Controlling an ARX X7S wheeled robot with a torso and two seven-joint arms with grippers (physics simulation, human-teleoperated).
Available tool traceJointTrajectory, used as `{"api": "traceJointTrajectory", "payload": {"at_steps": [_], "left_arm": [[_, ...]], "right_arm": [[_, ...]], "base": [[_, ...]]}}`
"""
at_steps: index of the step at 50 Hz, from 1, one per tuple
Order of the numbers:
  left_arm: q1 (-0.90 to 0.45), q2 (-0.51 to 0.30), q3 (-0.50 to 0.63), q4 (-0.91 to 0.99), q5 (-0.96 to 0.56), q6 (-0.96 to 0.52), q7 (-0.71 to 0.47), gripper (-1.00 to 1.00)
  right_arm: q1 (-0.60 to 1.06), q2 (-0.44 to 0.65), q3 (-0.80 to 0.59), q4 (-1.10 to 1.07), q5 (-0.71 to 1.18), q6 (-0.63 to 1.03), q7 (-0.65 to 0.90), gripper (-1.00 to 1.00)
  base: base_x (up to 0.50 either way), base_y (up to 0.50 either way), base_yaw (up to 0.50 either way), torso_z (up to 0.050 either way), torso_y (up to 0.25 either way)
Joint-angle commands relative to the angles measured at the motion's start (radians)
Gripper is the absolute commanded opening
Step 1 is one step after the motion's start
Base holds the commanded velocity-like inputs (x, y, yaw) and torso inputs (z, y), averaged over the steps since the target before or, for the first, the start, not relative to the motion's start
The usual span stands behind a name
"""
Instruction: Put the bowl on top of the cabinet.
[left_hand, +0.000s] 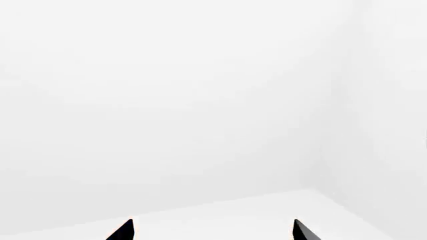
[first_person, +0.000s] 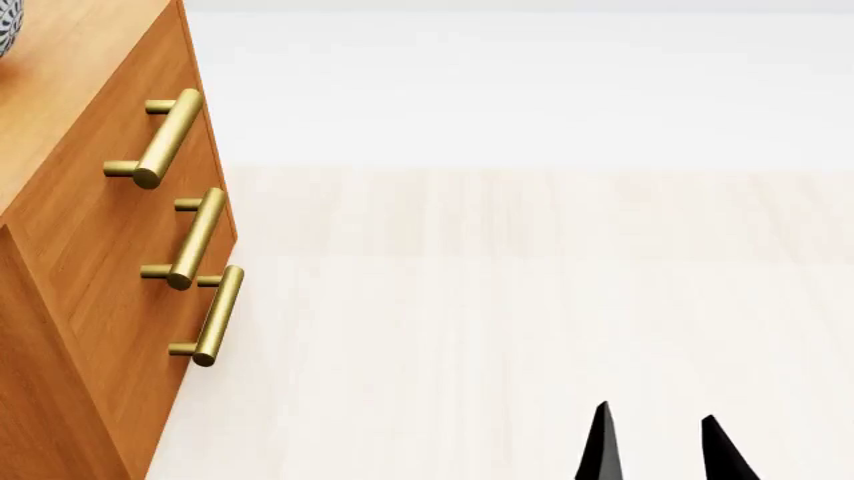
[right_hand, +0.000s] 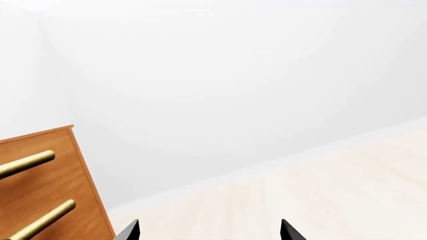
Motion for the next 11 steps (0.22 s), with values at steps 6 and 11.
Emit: {"api": "traceJointTrajectory", "payload": {"at_steps": [6,11], "left_arm": [[-0.033,0.018,0.456,0.007,-0.373,0.003,-0.036,1.0],[-0.027,0.017,0.585,0.029,-0.492,0.007,-0.051,1.0]], "right_arm": [[-0.004,-0.001,0.0,-0.003,-0.004,-0.003,-0.001,1.0],[-0.006,0.0,0.0,-0.006,-0.006,-0.005,-0.001,1.0]], "base": [[0.0,0.0,0.0,0.0,0.0],[0.0,0.0,0.0,0.0,0.0]]}}
